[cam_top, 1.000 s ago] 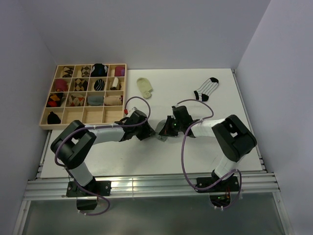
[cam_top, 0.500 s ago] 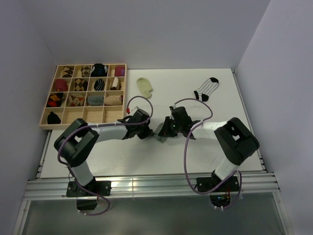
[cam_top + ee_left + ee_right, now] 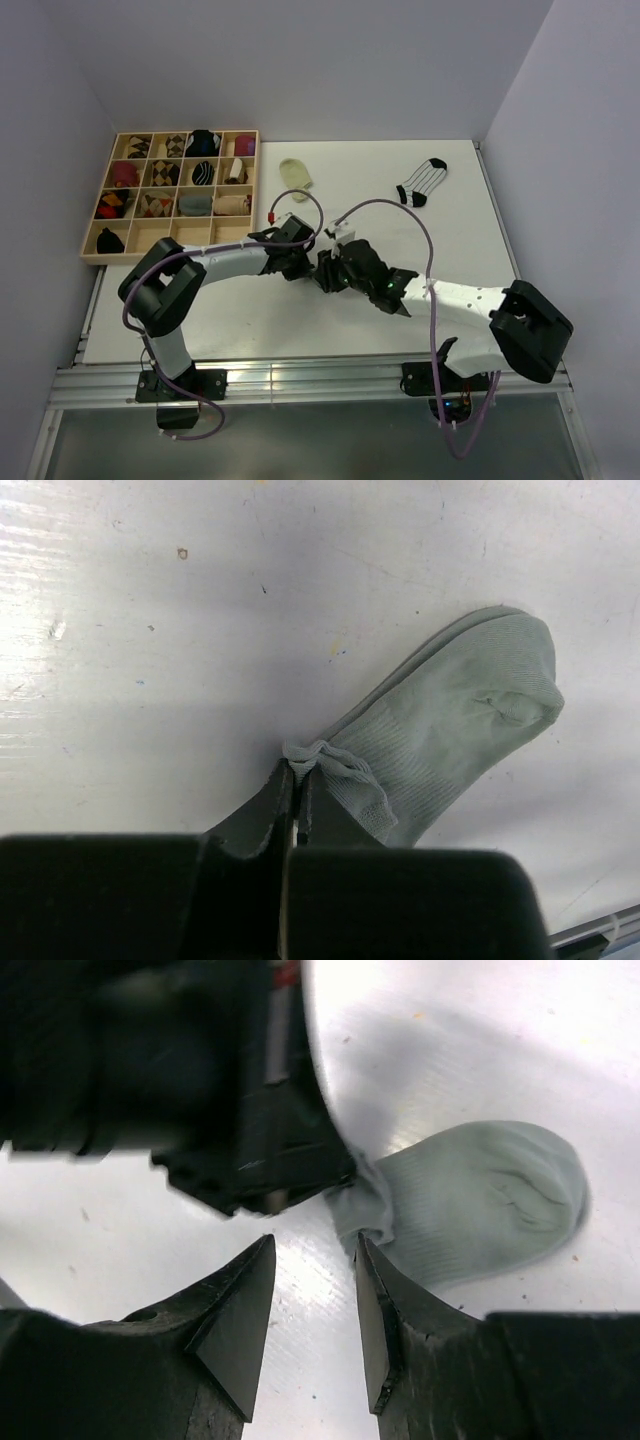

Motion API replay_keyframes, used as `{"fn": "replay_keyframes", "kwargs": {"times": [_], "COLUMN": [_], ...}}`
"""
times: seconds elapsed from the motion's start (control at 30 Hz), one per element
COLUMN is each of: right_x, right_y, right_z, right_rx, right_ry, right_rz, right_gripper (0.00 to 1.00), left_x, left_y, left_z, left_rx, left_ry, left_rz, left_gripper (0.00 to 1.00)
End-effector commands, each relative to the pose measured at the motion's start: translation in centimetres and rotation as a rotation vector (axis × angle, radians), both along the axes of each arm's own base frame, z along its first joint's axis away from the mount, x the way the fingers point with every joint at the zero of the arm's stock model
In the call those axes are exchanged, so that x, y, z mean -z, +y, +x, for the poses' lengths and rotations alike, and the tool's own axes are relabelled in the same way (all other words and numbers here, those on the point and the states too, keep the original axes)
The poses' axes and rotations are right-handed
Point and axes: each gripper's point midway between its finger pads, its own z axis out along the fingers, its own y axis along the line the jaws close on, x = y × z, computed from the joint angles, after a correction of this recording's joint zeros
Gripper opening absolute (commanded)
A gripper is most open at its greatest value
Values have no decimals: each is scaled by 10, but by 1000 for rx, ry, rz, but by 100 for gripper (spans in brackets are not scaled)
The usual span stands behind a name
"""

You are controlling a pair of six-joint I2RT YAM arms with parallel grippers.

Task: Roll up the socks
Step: Roll the sock at the center of the board.

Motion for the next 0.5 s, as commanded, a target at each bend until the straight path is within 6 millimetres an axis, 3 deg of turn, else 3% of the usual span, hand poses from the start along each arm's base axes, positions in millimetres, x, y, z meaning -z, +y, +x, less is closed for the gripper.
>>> {"fn": "replay_keyframes", "kwargs": {"times": [0.0,0.2,0.47], "right_x": [4,32,41], "right_y": [-7,8,20], "right_z": [4,-5,-2], "right_rx": [6,-26,-33], "right_ry": [-142,-149,-159], "right_rz": [-138,-233,-262], "right_gripper": [46,45,43], "left_x": [5,3,4], "left_y": [10,8,7], "left_z": [-3,-3,-4], "left_rx": [43,57,59], "left_ry": [5,4,7], "left_rz": [84,80,68], "left_gripper": [0,0,0]}}
